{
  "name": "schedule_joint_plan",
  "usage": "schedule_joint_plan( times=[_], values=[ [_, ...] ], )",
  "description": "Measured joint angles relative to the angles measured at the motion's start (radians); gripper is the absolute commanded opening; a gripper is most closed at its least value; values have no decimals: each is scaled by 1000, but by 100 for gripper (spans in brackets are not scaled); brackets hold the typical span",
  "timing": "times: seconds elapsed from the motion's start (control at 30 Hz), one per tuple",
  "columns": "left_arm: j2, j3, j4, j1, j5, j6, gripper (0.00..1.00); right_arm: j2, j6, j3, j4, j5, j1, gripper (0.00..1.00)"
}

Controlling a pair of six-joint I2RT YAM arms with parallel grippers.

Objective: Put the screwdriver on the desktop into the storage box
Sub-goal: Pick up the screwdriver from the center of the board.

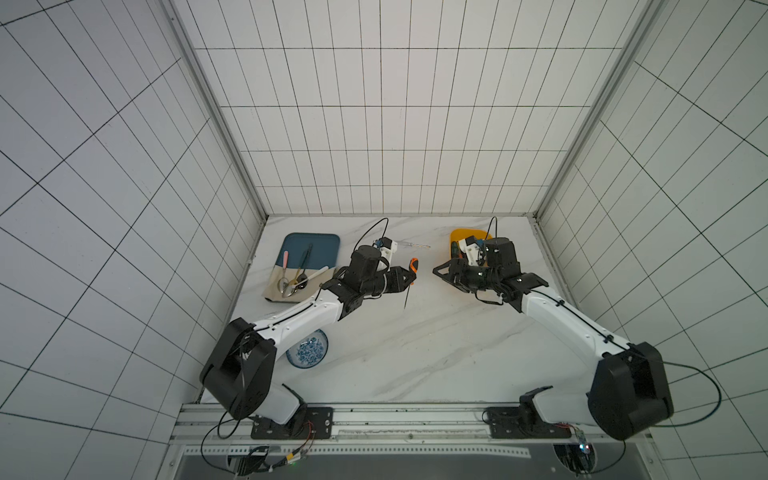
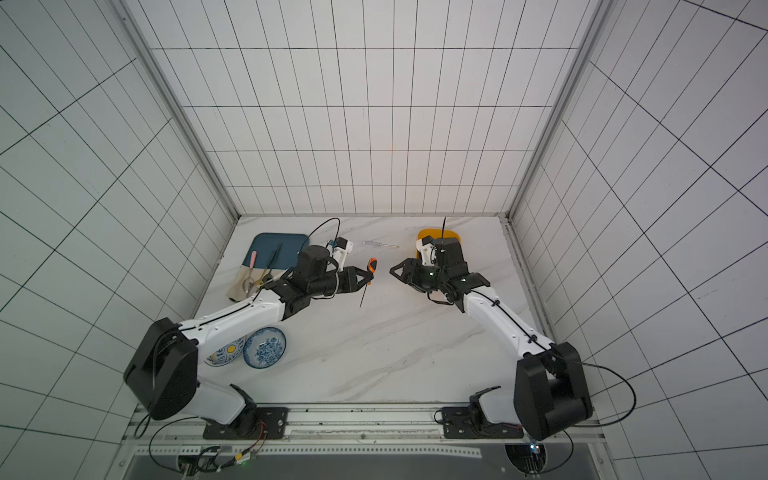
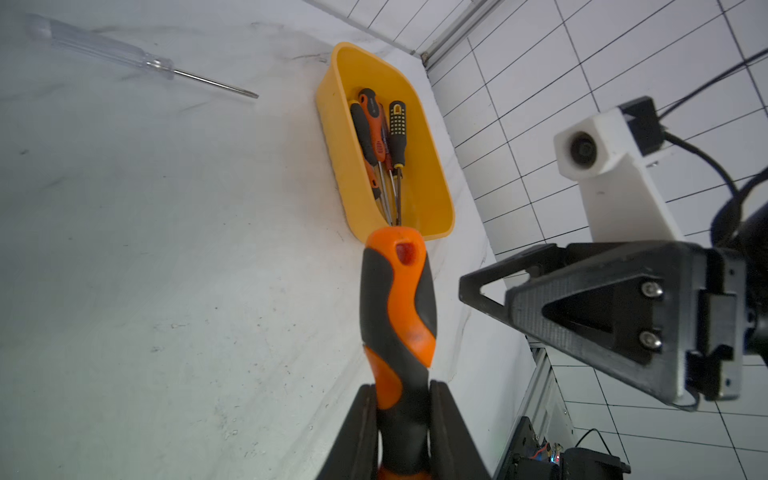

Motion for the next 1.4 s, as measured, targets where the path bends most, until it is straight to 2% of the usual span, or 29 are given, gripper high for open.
schedule_joint_plan(
  times=[0.43, 0.53, 0.7, 1.07, 1.2, 1.4],
  values=[
    [-21, -70, 137, -60, 4, -36, 0, 47, 83, 6, 154, -88, 63, 53],
    [-27, -71, 147, -64, 4, -39, 0, 49, 92, 6, 166, -95, 69, 49],
    [-29, -71, 160, -64, 5, -39, 0, 50, 102, 6, 183, -108, 69, 39],
    [-31, -81, 174, -64, 4, -43, 0, 60, 106, 6, 204, -125, 69, 40],
    [-34, -82, 175, -64, 4, -45, 0, 60, 117, 6, 209, -131, 69, 46],
    [-36, -89, 179, -64, 5, -46, 0, 60, 125, 5, 213, -136, 69, 38]
  ],
)
